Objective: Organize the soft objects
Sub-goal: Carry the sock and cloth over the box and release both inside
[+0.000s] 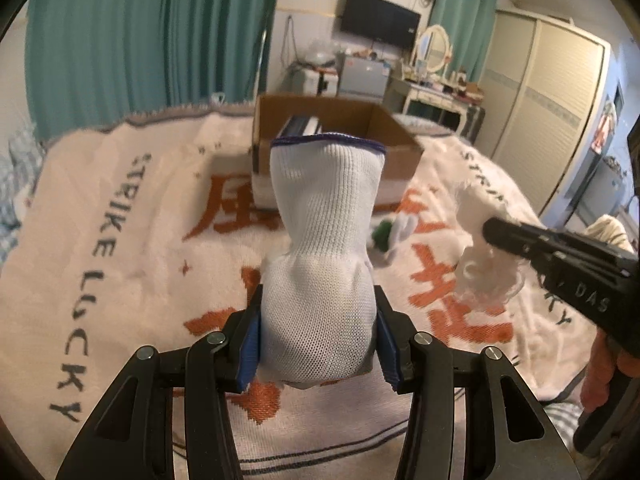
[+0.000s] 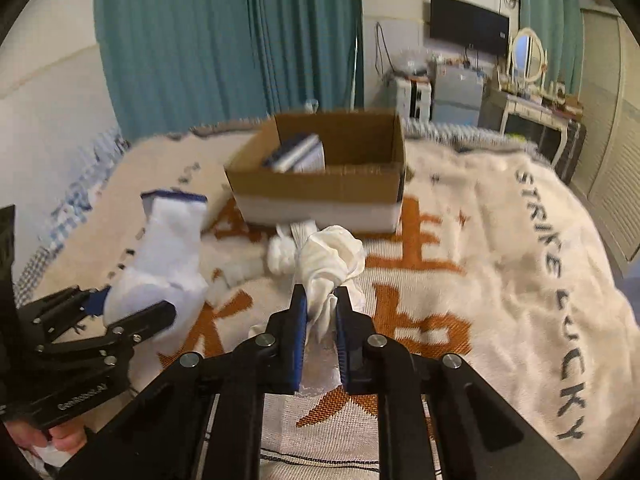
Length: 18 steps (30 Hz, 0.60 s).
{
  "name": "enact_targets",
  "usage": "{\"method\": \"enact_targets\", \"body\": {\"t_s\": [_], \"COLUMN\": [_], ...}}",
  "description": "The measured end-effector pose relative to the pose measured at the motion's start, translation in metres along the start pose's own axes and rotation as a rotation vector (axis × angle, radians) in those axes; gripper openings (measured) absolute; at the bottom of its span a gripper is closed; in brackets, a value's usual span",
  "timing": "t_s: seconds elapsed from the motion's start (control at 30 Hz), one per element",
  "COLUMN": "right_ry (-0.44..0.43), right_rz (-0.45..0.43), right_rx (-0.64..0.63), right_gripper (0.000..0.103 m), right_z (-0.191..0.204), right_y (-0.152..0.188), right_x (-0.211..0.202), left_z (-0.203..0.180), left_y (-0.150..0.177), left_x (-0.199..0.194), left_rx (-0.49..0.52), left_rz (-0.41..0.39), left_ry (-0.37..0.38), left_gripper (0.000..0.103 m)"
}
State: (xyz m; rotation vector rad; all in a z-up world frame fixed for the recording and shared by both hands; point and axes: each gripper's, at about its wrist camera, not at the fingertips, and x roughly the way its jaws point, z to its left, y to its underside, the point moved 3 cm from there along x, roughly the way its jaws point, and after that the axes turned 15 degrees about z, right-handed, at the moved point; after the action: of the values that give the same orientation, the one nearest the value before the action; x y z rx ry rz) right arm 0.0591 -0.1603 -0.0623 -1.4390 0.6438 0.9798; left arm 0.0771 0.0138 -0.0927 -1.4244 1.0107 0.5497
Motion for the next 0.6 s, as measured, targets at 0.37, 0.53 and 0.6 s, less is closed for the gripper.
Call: {"method": "enact_targets", "body": {"t_s": [0.37,0.53,0.6], "right_ry": [0.001,0.006,0.011], "right_rz": [-0.209,-0.257,-0.259], "right_rx": [-0.04,-0.064,-0.076], "right_gripper": [0.013,0.013,0.013], "right_z": [-0.012,-0.023,-0.027], "right_y": [-0.09,-0.15,-0.169], "right_x": [-0.087,-0.088,-0.077], "left_z": [-0.023,-0.023,-0.023], "left_y": [-0.092,-0.15,-0.17], "left_x": [-0.041,-0.029,-0.014], "left_rx": [0.068,0.073,0.081], "left_rz": [-0.14,-0.16,-0.157], "left_ry": [-0.047,-0.024,-0.048], "left_gripper": [0.047,0.048,0.048]}}
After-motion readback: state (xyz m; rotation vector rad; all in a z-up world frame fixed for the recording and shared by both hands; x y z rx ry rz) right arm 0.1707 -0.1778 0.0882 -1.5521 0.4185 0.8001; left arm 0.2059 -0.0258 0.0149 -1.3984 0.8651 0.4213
